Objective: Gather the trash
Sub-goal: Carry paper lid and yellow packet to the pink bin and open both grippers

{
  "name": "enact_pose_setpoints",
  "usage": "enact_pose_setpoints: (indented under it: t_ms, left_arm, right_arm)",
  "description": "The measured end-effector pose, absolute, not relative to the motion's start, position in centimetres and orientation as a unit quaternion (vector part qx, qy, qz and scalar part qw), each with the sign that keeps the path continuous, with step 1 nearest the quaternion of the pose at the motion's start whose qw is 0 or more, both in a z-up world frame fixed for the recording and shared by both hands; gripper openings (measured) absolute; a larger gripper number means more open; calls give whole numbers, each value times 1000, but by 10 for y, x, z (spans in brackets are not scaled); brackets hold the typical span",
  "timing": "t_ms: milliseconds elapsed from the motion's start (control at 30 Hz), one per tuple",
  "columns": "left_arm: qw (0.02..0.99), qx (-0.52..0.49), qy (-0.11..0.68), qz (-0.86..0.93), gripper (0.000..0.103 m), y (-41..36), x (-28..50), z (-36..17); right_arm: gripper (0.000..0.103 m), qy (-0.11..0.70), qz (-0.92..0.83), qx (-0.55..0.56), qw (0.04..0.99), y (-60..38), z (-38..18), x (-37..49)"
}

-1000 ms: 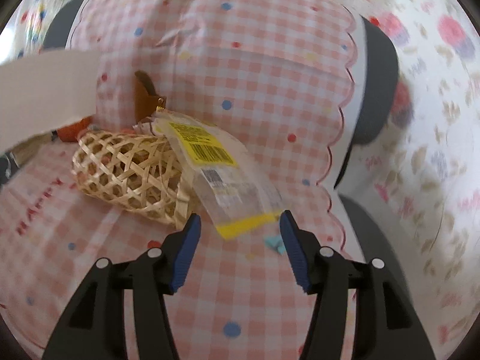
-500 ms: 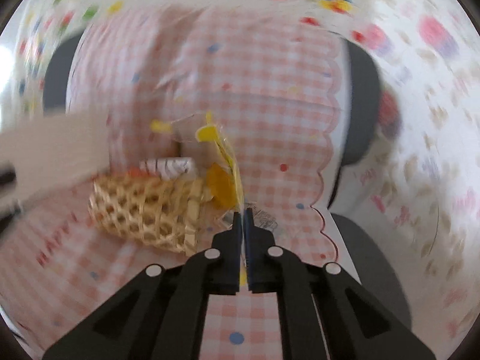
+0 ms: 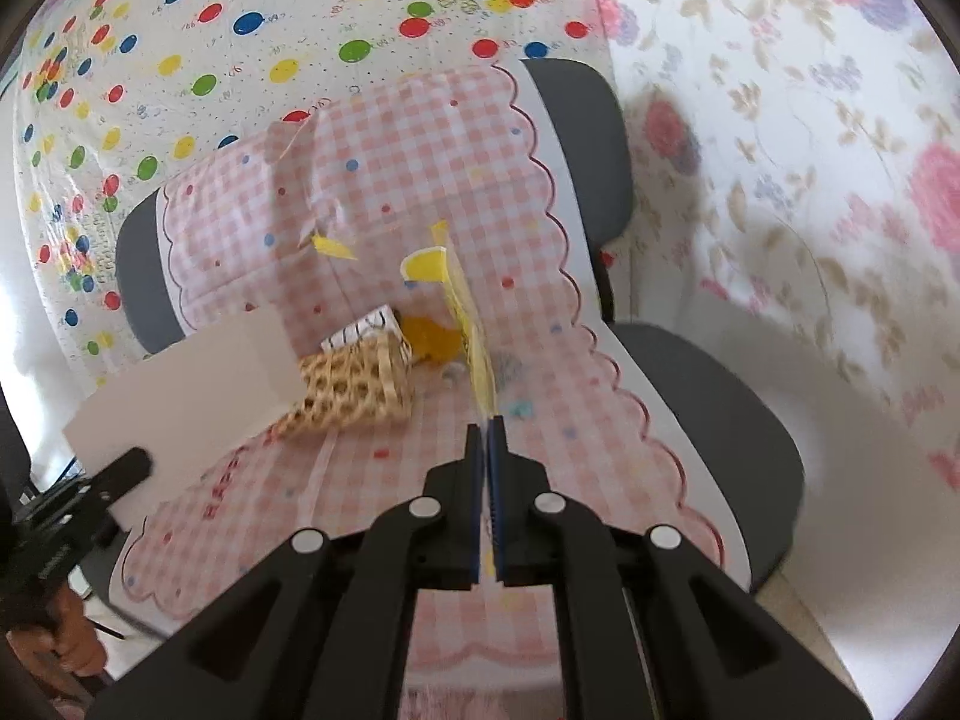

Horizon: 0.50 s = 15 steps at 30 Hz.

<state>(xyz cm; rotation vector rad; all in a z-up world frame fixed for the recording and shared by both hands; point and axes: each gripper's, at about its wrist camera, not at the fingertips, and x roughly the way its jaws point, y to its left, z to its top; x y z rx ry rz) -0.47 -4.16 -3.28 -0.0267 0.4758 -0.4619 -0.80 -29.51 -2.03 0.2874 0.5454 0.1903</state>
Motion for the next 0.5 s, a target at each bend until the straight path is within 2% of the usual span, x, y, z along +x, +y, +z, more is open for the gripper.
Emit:
enact_pose_setpoints:
  t_ms: [500]
  left_arm:
    - [895, 35, 253, -364, 0, -135, -70, -66]
  right_arm:
    - [3, 285, -20, 144, 947, -343, -45, -141]
